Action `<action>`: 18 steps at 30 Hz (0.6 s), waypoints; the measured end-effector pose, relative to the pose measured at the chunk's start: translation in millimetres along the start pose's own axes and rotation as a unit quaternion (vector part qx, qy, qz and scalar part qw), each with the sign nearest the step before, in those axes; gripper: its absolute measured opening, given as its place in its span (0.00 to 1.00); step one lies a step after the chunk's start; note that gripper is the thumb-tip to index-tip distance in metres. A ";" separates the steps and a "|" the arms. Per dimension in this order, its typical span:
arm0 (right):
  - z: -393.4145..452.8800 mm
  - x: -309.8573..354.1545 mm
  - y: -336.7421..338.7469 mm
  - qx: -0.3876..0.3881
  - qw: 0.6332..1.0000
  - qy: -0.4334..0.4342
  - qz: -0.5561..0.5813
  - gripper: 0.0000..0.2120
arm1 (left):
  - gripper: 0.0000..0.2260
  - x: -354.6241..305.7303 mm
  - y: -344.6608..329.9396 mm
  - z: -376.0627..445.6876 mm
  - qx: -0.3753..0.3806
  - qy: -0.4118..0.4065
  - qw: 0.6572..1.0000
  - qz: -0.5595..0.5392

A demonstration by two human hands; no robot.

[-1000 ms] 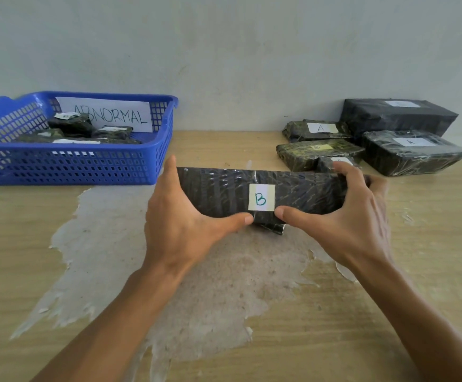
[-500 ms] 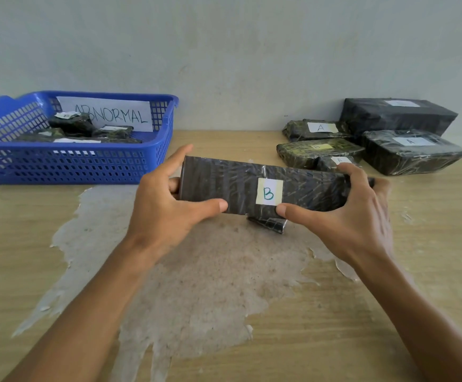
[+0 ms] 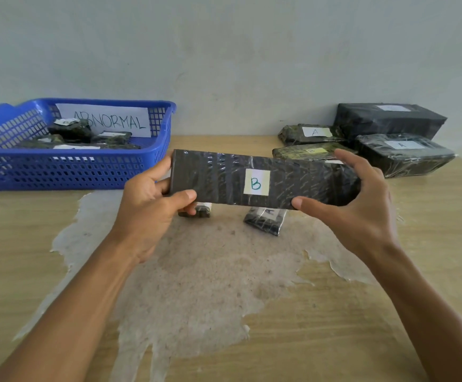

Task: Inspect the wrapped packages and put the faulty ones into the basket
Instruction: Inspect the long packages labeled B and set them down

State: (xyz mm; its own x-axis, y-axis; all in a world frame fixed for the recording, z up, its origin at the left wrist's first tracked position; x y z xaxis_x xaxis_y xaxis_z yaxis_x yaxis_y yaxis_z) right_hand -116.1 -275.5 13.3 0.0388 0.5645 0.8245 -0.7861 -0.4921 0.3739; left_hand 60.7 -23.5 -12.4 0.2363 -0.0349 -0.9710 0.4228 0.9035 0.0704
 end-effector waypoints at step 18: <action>10.5 -15.6 -3.1 0.044 0.932 -0.059 0.355 0.30 | 0.08 16.2 26.5 0.8 -0.149 0.039 0.987 -0.049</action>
State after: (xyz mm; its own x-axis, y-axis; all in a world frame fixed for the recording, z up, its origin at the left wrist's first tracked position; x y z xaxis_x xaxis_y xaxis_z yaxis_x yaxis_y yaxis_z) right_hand -107.7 -289.8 3.7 -0.4007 0.0007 0.9162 -0.5861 -0.7688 -0.2558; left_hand 76.5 -0.4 -26.1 0.1336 -0.1060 -0.9854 0.1617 0.9833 -0.0839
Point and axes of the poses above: each hand's wrist, its own z-axis towards the middle knuckle, its own y-axis out of the back of the hand, x = y × z, the point moved 10 cm from there along z, towards the middle knuckle, and after that the axes turned 7 degrees about z, right-handed, at the moved point
